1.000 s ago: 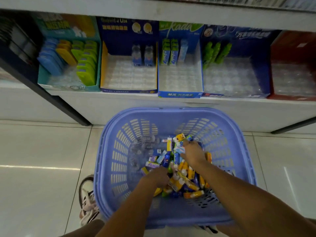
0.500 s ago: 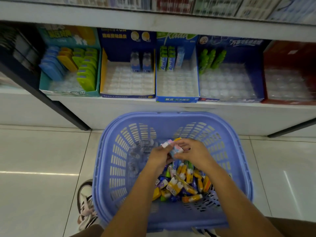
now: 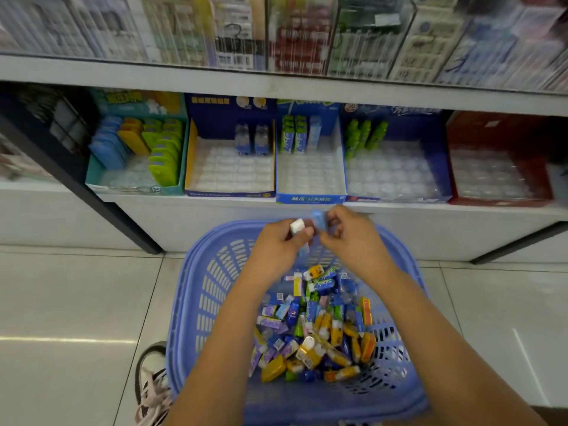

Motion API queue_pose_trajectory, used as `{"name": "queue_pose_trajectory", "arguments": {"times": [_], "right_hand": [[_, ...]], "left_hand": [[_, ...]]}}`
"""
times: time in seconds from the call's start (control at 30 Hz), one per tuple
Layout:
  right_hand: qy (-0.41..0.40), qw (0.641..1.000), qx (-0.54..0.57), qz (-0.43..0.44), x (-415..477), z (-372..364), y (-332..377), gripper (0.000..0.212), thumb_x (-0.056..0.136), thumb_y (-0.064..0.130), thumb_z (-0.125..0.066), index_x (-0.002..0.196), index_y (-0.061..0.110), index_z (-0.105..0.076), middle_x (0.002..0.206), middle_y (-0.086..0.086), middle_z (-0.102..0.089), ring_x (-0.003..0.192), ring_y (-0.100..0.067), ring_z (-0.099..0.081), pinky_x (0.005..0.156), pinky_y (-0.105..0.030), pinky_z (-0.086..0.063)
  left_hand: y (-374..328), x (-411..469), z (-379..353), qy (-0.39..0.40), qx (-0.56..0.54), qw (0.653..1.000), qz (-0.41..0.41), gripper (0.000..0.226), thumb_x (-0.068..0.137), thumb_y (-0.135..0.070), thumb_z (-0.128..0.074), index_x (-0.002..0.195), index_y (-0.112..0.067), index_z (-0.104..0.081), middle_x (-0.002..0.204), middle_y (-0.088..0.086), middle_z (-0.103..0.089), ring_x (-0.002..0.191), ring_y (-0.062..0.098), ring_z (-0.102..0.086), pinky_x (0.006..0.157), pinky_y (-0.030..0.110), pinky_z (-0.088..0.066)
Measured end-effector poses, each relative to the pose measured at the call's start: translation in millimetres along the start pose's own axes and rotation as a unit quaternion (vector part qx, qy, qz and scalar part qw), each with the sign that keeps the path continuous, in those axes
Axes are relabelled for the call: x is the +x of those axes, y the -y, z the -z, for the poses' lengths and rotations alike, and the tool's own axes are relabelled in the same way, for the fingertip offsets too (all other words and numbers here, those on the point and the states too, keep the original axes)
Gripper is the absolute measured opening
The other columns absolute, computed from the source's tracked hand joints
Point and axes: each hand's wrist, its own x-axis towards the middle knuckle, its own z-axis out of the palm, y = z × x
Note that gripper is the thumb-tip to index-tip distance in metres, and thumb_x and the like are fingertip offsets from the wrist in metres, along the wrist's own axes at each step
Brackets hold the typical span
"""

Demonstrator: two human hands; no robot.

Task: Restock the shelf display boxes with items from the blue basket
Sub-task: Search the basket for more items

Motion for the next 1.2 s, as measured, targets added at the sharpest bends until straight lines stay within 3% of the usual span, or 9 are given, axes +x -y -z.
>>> {"name": "queue_pose_trajectory", "arguments": {"times": [0.17,0.3,0.4,0.63,0.8,0.97,1.03,1.1,1.2], "right_hand": [[-0.062,0.986,0.151,0.028,44.9,31.5,15.7,0.036,0.088,0.009,-0.061,0.117,0.027,-0.049,0.089,0.001,-0.065,0.073,-0.009,-0.066,0.063,-0.016,-0.053],[-0.138,0.985,0.077,0.064,108.0,47.3,21.1,0.023,0.092,0.006,-0.053,0.113,0.006,-0.06,0.106,-0.018,-0.066,0.096,-0.03,-0.063,0.085,-0.032,-0.05],[-0.14,0.987,-0.038,0.067,143.6,48.6,19.0,0.024,0.091,0.01,-0.056,0.113,0.004,-0.062,0.11,-0.017,-0.067,0.101,-0.028,-0.062,0.077,-0.016,-0.036],[-0.089,0.987,-0.084,0.107,167.1,43.5,17.7,0.017,0.086,0.005,-0.059,0.102,0.001,-0.063,0.1,-0.018,-0.068,0.092,-0.03,-0.063,0.082,-0.032,-0.047],[-0.079,0.972,-0.191,0.114,172.0,43.1,15.3,0.022,0.089,0.018,-0.06,0.104,0.003,-0.068,0.11,-0.018,-0.065,0.101,-0.031,-0.06,0.081,-0.027,-0.04],[-0.034,0.954,-0.279,0.104,161.8,46.4,24.2,0.032,0.098,0.023,-0.046,0.119,0.005,-0.063,0.128,-0.017,-0.054,0.119,-0.03,-0.048,0.092,-0.026,-0.033],[-0.064,0.969,-0.223,0.083,147.7,49.7,31.0,0.031,0.097,0.026,-0.049,0.117,0.007,-0.064,0.119,-0.015,-0.059,0.11,-0.027,-0.054,0.09,-0.027,-0.039],[-0.058,0.998,-0.014,0.028,122.6,52.5,38.3,0.025,0.093,0.029,-0.056,0.104,0.01,-0.068,0.096,-0.005,-0.066,0.081,-0.014,-0.062,0.073,-0.022,-0.047],[0.081,0.954,0.289,-0.018,80.5,51.6,46.2,0.013,0.088,0.019,-0.064,0.098,0.011,-0.067,0.083,-0.005,-0.069,0.061,-0.007,-0.065,0.062,-0.018,-0.054]], "left_hand": [[-20.1,0.6,12.0,-0.038,-0.21,0.976,0.035,0.019,0.098,-0.027,-0.05,0.101,-0.024,-0.069,0.092,0.0,-0.066,0.094,0.018,-0.065,0.085,0.031,-0.056],[-21.7,2.2,20.2,-0.088,-0.173,0.98,0.029,0.029,0.098,-0.036,-0.046,0.111,-0.026,-0.07,0.071,-0.015,-0.059,0.063,0.004,-0.046,0.055,0.012,-0.042],[-19.2,3.7,24.0,-0.104,-0.222,0.968,0.049,0.027,0.098,-0.033,-0.047,0.106,-0.024,-0.071,0.055,-0.016,-0.053,0.054,0.004,-0.038,0.052,0.018,-0.036],[-15.1,9.6,26.4,-0.115,-0.365,0.921,0.077,0.017,0.091,-0.018,-0.061,0.101,-0.009,-0.072,0.087,0.002,-0.072,0.073,0.009,-0.066,0.07,0.017,-0.055],[-14.3,12.8,25.4,-0.11,-0.404,0.904,0.084,0.013,0.089,-0.01,-0.064,0.1,-0.009,-0.069,0.101,0.007,-0.073,0.091,0.018,-0.072,0.074,0.019,-0.057],[-23.9,13.7,20.7,-0.138,-0.391,0.906,0.085,0.016,0.088,-0.011,-0.065,0.103,-0.01,-0.069,0.103,0.007,-0.072,0.089,0.015,-0.072,0.077,0.02,-0.057],[-30.9,15.2,17.3,-0.147,-0.395,0.903,0.081,0.017,0.088,-0.01,-0.065,0.104,-0.009,-0.068,0.104,0.007,-0.071,0.091,0.016,-0.071,0.078,0.02,-0.057],[-36.7,18.2,13.5,-0.163,-0.397,0.901,0.069,0.019,0.088,-0.009,-0.064,0.107,-0.006,-0.067,0.105,0.009,-0.07,0.092,0.017,-0.07,0.08,0.021,-0.057],[-45.1,23.4,7.2,-0.186,-0.401,0.896,0.04,0.02,0.088,-0.007,-0.065,0.107,-0.003,-0.066,0.097,0.008,-0.071,0.084,0.014,-0.071,0.077,0.02,-0.057]]}}
